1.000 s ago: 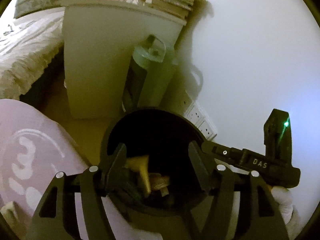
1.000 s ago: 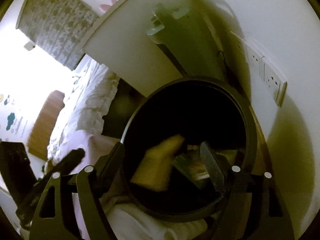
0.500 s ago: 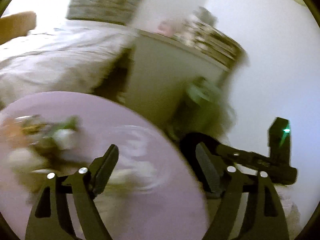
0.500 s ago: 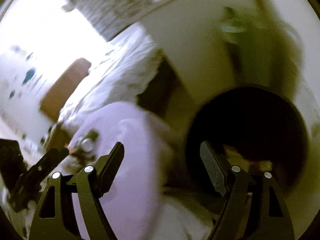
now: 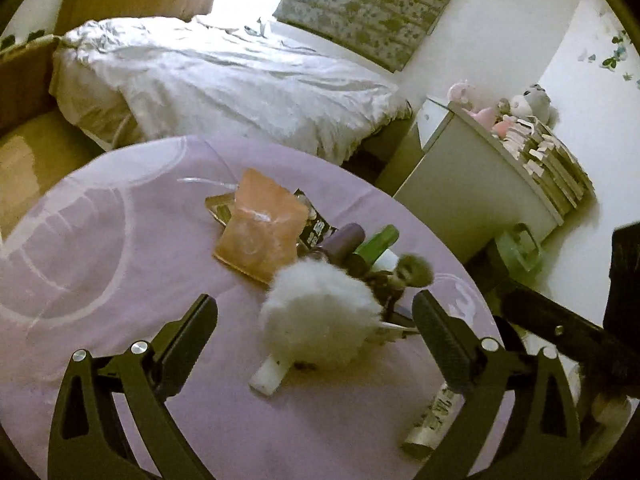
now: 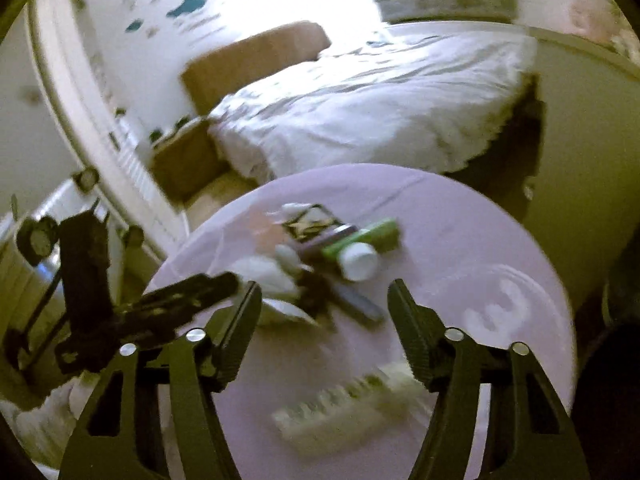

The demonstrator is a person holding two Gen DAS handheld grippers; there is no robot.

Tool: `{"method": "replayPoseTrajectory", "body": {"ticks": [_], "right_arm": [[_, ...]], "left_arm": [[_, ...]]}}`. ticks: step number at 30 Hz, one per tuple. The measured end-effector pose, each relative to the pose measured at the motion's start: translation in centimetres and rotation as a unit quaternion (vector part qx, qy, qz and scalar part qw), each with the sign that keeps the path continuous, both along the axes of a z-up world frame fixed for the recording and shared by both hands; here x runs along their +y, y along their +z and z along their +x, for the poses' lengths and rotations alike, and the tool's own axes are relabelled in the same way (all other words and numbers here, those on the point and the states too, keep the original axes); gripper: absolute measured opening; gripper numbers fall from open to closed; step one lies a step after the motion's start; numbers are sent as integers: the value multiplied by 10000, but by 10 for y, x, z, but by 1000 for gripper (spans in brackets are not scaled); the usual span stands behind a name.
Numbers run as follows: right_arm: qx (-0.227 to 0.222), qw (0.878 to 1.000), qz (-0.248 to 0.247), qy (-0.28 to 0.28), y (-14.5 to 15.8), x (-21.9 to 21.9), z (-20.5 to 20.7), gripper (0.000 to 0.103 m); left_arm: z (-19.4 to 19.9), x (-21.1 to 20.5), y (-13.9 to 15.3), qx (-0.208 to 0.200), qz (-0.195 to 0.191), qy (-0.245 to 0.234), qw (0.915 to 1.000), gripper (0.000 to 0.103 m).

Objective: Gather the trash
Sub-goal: 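Grasp the white fluffy toy with the left tool while the right tool grasps a grey-green egg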

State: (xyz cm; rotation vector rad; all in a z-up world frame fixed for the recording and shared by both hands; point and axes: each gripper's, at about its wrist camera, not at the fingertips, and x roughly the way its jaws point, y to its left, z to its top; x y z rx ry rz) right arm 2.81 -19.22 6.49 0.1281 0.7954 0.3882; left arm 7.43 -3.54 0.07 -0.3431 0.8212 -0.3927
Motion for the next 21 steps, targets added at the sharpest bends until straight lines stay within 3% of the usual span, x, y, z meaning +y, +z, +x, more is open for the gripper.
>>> {"method": "replayPoseTrajectory", "body": {"ticks": [2, 4, 9, 11, 13, 16, 21], "right_arm": [[119, 9999, -105, 55, -7, 14, 14, 57], [211, 9996, -151, 67, -12, 24, 25, 55], [407, 9988, -256, 63, -28, 38, 44, 39], [476, 9986, -245, 22, -35, 37, 48, 28], [444, 9988, -197, -24, -39, 38, 48, 25], [345, 9993, -136, -95, -37, 36, 42, 19], [132, 9994, 143, -276, -23, 19, 21, 17]], "left_arm": [[5, 2, -7, 137, 6, -88, 9999, 92], [11, 6, -15, 281, -25, -163, 9995, 80], [13, 9, -28, 399, -163, -298, 9986, 73], [14, 9, -29, 397, -237, -354, 9983, 64], [15, 9, -29, 396, -334, -463, 9976, 48], [11, 7, -26, 320, -325, -550, 9974, 41], [-5, 11, -6, 50, -530, -556, 9970, 40]]}}
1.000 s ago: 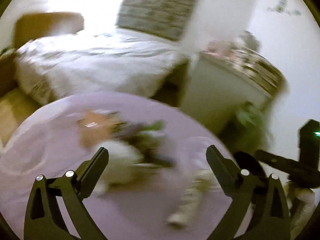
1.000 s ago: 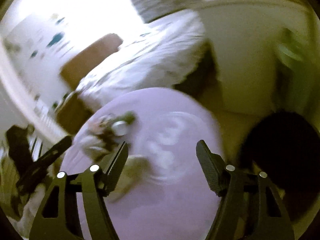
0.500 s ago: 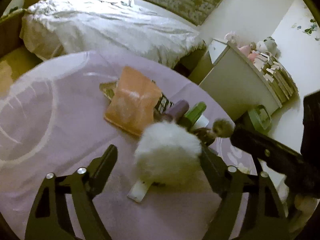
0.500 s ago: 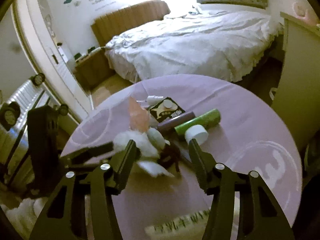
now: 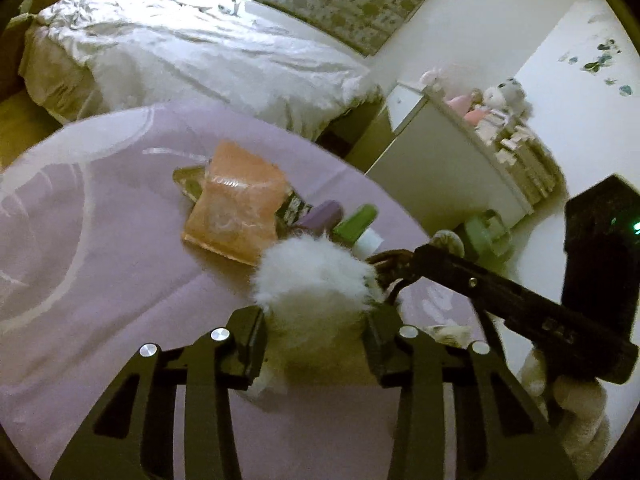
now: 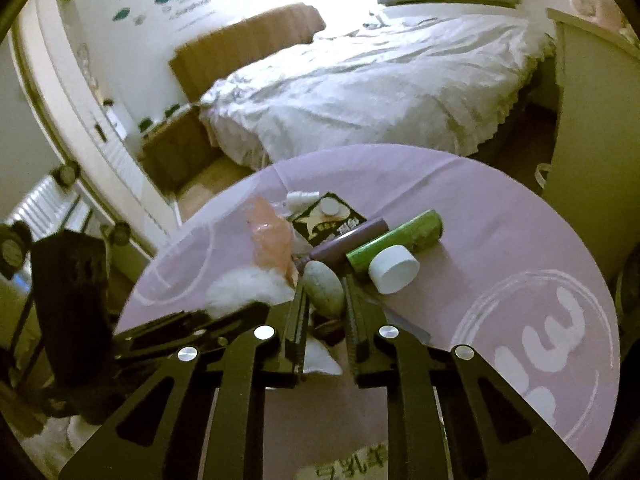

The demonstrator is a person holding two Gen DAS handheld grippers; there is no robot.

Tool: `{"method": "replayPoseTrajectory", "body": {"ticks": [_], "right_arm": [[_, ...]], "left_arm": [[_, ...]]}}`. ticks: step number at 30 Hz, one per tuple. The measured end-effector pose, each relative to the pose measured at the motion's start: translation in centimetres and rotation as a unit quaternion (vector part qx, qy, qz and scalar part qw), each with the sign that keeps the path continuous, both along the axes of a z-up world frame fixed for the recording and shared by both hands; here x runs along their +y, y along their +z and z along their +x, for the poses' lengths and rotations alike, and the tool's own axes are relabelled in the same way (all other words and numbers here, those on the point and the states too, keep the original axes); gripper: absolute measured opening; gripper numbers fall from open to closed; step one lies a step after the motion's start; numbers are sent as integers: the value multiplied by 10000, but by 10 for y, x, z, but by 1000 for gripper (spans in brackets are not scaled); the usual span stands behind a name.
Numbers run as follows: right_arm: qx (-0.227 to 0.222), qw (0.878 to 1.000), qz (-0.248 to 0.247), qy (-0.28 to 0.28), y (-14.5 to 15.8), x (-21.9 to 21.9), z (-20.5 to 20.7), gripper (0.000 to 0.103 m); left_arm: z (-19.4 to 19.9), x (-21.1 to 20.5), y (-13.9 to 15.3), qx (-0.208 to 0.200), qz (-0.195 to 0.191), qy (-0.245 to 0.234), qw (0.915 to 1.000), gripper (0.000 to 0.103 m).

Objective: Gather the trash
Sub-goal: 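Grasp the white fluffy toy with the left tool while the right tool grasps a grey-green egg, then carry the fluffy toy and egg over the black bin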

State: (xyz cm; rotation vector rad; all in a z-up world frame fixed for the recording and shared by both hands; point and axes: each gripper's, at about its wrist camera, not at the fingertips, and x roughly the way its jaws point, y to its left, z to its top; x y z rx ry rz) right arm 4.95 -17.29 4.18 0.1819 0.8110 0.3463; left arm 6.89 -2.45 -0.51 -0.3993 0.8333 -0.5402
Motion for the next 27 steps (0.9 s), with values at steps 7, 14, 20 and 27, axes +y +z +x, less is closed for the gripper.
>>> {"method": "replayPoseTrajectory", "body": {"ticks": [7, 14, 20, 27], "right_arm": [[-717, 9958, 167, -549, 42, -39, -46, 17], [-1193, 9860, 324, -1118, 76, -91, -89, 17], [-1412, 9731, 264, -1800, 88, -150, -126, 17], [-1420, 9515, 323, -2710, 80, -230, -170, 17]], "left_arm": [[-31, 11, 48, -513, -271, -9, 9983, 40], [-48, 1, 82, -827, -272, -205, 9960, 40], [-52, -41, 98, -998, -235, -653, 9926, 40], [-55, -115, 104, -1102, -192, -1362, 9843, 40]]}}
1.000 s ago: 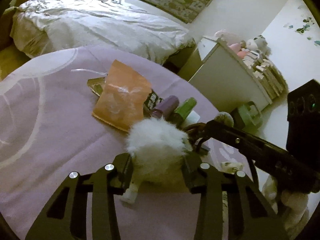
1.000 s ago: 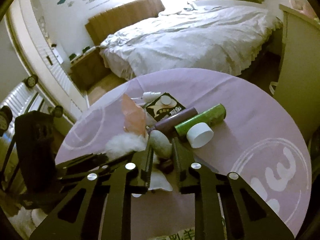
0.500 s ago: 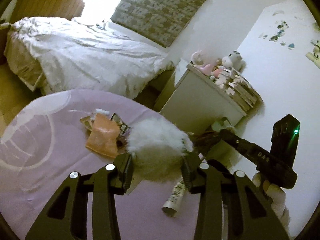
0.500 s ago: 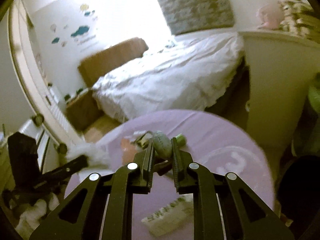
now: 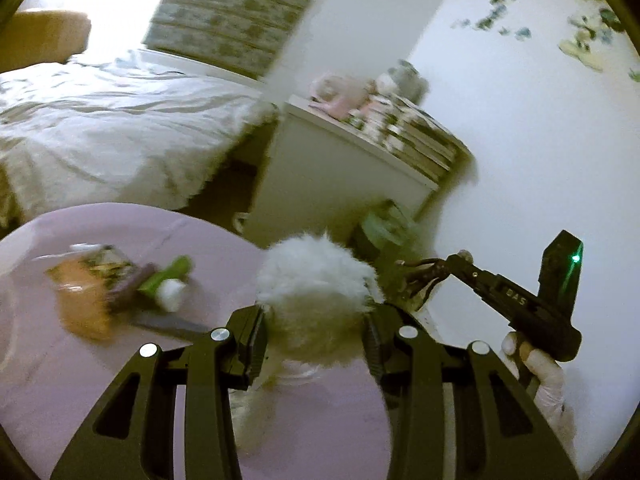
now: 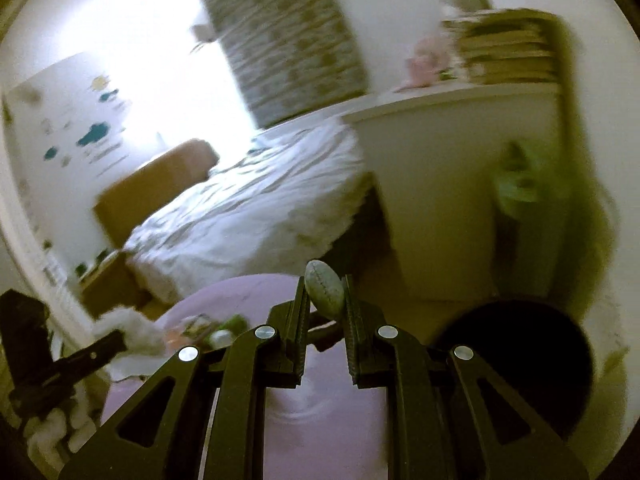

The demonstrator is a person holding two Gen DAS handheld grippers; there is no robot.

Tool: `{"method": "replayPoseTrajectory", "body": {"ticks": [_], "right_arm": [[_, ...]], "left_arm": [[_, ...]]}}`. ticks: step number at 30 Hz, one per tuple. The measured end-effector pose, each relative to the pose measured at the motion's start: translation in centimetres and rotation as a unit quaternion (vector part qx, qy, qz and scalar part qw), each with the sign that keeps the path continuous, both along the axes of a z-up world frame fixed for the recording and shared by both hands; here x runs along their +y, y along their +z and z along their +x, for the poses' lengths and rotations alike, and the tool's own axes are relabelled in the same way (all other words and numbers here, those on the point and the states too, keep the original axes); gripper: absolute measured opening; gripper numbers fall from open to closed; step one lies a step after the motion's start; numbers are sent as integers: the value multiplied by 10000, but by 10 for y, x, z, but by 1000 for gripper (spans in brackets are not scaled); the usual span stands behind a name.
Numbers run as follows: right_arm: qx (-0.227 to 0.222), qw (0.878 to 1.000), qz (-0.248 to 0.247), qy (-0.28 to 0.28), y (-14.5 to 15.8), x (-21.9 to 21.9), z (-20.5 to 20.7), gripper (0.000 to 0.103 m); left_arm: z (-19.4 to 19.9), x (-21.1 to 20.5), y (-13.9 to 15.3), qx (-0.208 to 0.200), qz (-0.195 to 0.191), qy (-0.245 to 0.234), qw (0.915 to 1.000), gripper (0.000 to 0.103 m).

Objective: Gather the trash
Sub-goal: 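Carry the fluffy toy and egg over the black bin, then open both tools to drop the toy and egg into the bin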

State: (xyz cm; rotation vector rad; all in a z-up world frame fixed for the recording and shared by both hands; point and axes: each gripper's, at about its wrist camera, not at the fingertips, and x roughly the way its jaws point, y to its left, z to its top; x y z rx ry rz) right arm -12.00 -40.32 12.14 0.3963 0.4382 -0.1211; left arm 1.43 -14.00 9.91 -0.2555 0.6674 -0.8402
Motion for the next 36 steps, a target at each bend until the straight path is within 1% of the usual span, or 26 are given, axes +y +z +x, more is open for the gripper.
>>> {"method": "replayPoseTrajectory", "body": {"ticks": [3, 9, 14, 18, 25, 36], "right_arm": [[71, 9990, 94, -422, -11, -38, -20, 17], [323, 9942, 218, -1005, -43, -90, -45, 17], [511, 9900, 388, -1258, -69, -116, -54, 17], [627, 9875, 492, -1363, -86, -131, -60, 17], [806, 9845, 572, -1452, -105, -140, -62, 17], [974, 9821, 692, -1457, -121, -148, -56, 17]], "left_arm": [[0, -34, -3, -3, 50, -312, 9995, 40], [1, -99, -13, 98, 131, -915, 9957, 40], [-1, -152, -28, 217, 279, -1349, 9902, 40], [-3, -183, -42, 344, 411, -1576, 9860, 40], [-6, -212, -61, 485, 636, -1770, 9810, 40], [-5, -230, -77, 675, 845, -1930, 9752, 40]]}}
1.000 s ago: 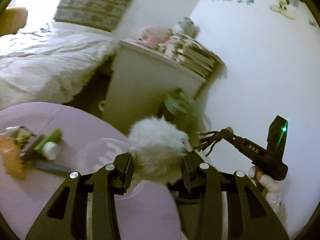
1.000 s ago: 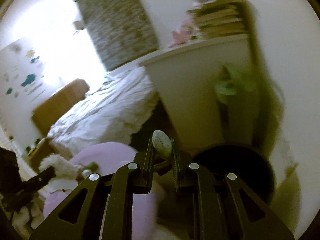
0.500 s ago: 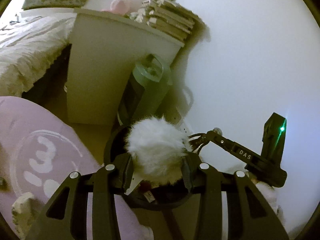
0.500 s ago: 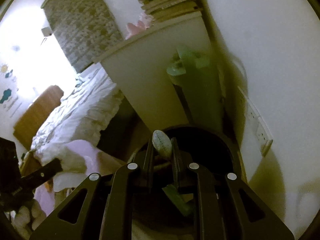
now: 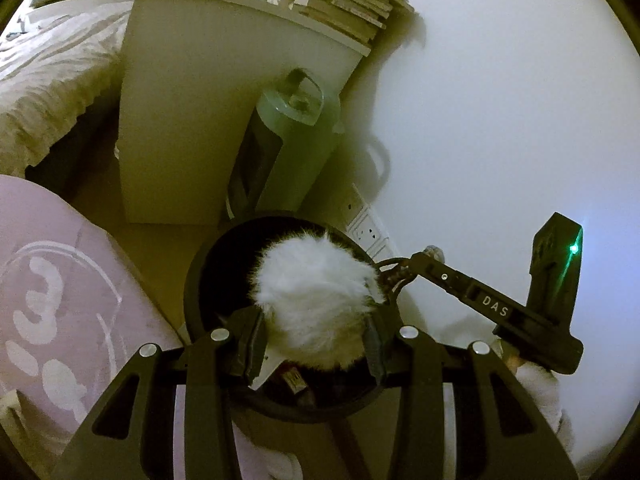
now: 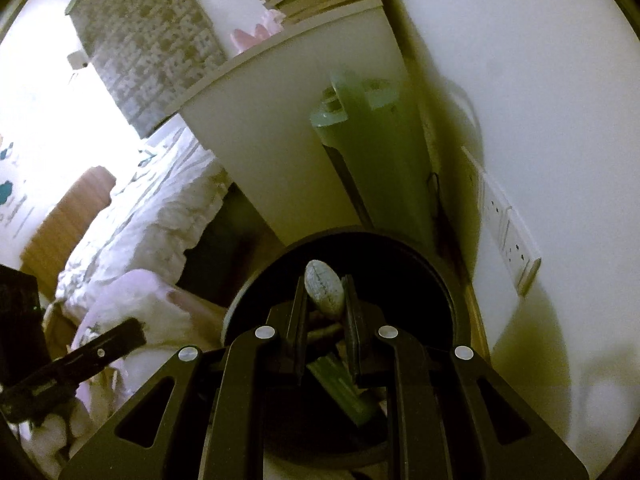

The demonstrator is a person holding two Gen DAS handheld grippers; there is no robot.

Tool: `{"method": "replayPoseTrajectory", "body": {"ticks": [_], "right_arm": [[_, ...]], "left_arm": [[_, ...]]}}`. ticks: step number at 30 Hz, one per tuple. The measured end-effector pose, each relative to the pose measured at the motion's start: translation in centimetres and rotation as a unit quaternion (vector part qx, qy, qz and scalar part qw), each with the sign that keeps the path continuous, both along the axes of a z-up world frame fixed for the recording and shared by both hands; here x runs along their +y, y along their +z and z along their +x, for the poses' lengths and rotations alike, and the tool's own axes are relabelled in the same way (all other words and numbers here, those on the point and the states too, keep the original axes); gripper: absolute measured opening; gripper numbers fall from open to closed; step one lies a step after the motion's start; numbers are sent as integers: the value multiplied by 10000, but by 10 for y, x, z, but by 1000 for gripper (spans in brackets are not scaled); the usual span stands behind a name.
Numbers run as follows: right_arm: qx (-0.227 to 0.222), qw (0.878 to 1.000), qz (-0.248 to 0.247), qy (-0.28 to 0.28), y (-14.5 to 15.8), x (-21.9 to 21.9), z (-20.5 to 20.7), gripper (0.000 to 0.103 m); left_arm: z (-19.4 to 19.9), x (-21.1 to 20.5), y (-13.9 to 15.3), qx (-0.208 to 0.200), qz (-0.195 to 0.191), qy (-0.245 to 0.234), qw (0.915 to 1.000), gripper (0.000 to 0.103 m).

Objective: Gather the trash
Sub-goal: 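Open both tools to drop the toy and egg into the bin, then grasp the orange snack packet with the left tool while the right tool grasps the green tube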

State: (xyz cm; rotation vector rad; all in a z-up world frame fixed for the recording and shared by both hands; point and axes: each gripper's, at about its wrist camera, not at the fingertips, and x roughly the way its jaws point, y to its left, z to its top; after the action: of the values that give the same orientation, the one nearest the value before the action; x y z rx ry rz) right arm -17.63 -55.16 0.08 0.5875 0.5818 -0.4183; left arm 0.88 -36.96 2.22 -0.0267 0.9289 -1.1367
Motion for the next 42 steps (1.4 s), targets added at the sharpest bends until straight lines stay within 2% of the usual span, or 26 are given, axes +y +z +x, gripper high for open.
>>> {"method": "replayPoseTrajectory", "body": {"ticks": [2, 7, 10, 11, 20, 23, 30, 34, 39, 41, 42], "right_arm": [[45, 10000, 7, 0, -3, 0, 1, 17], [138, 9999, 83, -24, -5, -2, 1, 20], [65, 9998, 141, -107, -4, -2, -2, 50], [35, 9998, 149, -122, -3, -2, -4, 54], [42, 9999, 125, 16, 1, 8, 1, 54], [63, 9998, 110, 147, 3, 19, 7, 54], [91, 9978, -25, 661, 14, 60, 37, 54], [114, 9937, -130, 1109, 23, 97, 62, 54], [129, 9830, -218, 1818, 38, 149, 103, 54], [120, 9782, -207, 2064, 45, 168, 121, 69], [103, 9740, -206, 2254, 50, 182, 133, 71]], "left_arm": [[1, -6, -2, 21, 24, -18, 10000, 41], [0, -13, -1, 30, 83, -46, 9999, 54], [-2, -12, 2, -58, 63, -44, 10000, 73], [-3, -12, 3, -91, 60, -40, 9999, 75], [-7, 9, 12, -86, -35, 139, 9999, 76], [-8, 29, 16, -127, -85, 324, 9994, 83], [3, 94, 24, -271, -165, 993, 9945, 83], [16, 144, 26, -343, -155, 1569, 9869, 83], [32, 216, 22, -552, 22, 2508, 9665, 89], [41, 244, 16, -608, 163, 2867, 9559, 89], [46, 257, 12, -622, 258, 3060, 9496, 89]]}}
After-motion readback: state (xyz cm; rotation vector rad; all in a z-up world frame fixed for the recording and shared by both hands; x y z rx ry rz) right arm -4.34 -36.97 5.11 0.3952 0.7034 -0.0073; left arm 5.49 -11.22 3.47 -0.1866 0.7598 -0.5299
